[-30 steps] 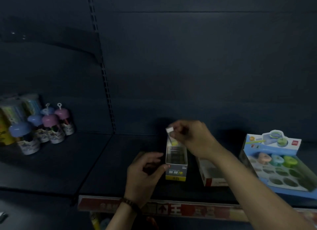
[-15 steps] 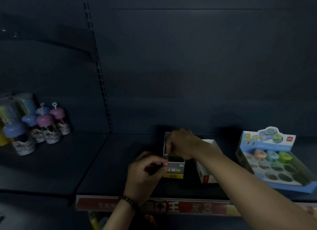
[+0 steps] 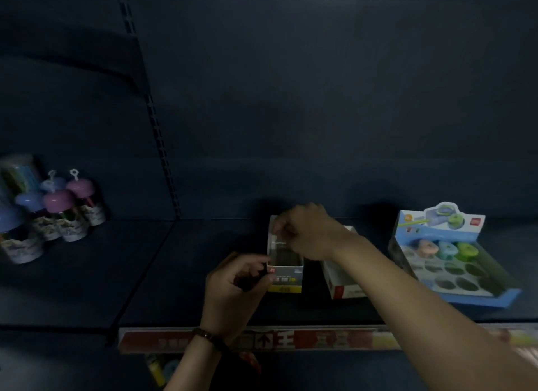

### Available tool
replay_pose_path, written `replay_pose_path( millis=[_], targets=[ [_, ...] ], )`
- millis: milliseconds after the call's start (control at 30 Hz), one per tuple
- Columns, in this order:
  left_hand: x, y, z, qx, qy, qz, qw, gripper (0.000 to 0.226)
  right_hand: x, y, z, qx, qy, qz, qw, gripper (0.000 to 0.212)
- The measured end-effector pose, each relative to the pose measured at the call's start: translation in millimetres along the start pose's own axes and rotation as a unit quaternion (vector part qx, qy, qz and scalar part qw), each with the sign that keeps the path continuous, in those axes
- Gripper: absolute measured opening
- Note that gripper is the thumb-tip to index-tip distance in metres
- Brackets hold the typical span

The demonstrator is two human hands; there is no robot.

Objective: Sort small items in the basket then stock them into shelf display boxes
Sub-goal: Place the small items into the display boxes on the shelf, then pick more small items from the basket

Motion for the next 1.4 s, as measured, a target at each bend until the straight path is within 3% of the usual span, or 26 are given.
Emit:
replay_pose_path(
  millis=[133,233,300,400,533,667,800,1000,1100,1167,1400],
  targets=[
    [-10.3,1.8,15.6,-0.014,-0.036,0.083,0.996,0.02,-53.2,1.0,20.4,0.087,-0.013,0.157,0.984,0.025],
    [-37.4,-6.6,43.5,-0.061,-0.091,0.076,0.991,0.022,-118.9,-3.7,35.8,0.081,-0.053,0.242,0.965,0.016],
    [-62.9,-19.5,56.9,-0.077,-0.111,0.0,0.991,0.028,-168.5,-15.5,45.2,0.097,-0.11,0.261,0.954,0.011],
    [-104.7,-47.6,56.7,-0.018,-0.154,-0.199,0.968,0.03,-245.8,-55.6,57.1,0.094,-0.231,0.242,0.938,0.012],
    [-172.4,-91.6,53.2,0.045,-0.199,-0.451,0.869,0.027,-362.9,-130.9,48.4,0.116,-0.414,0.187,0.883,0.015],
    [-247.4,-133.4,69.3,0.066,-0.245,-0.625,0.738,0.019,-488.0,-209.0,12.9,0.168,-0.574,0.166,0.784,0.017],
    [-336.5,-167.0,96.6,0.091,-0.319,-0.725,0.604,0.014,-613.1,-278.9,-29.2,0.225,-0.699,0.135,0.666,0.024],
    [-482.7,-220.6,146.6,0.14,-0.4,-0.784,0.453,0.019,-775.9,-340.6,-80.9,0.288,-0.79,0.14,0.523,0.019],
    [-558.6,-251.6,171.9,0.162,-0.396,-0.811,0.4,0.019,-849.2,-368.6,-88.4,0.316,-0.814,0.151,0.463,0.011],
    [-606.8,-276.0,184.1,0.177,-0.373,-0.832,0.371,0.017,-893.8,-391.0,-80.4,0.332,-0.821,0.163,0.435,0.022],
    [-765.6,-372.8,190.0,0.202,-0.273,-0.888,0.311,0.007,-1005.6,-443.3,2.5,0.366,-0.822,0.164,0.404,0.025]
  ],
)
Point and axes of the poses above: each hand's wrist, its own x-axis towards the middle knuckle, its own y-axis out of the back of the hand, z = x × y, the point moved 1 cm from there along x, towards the middle knuckle, and after that the axes turned 5 degrees about x, right-handed, at the moved point
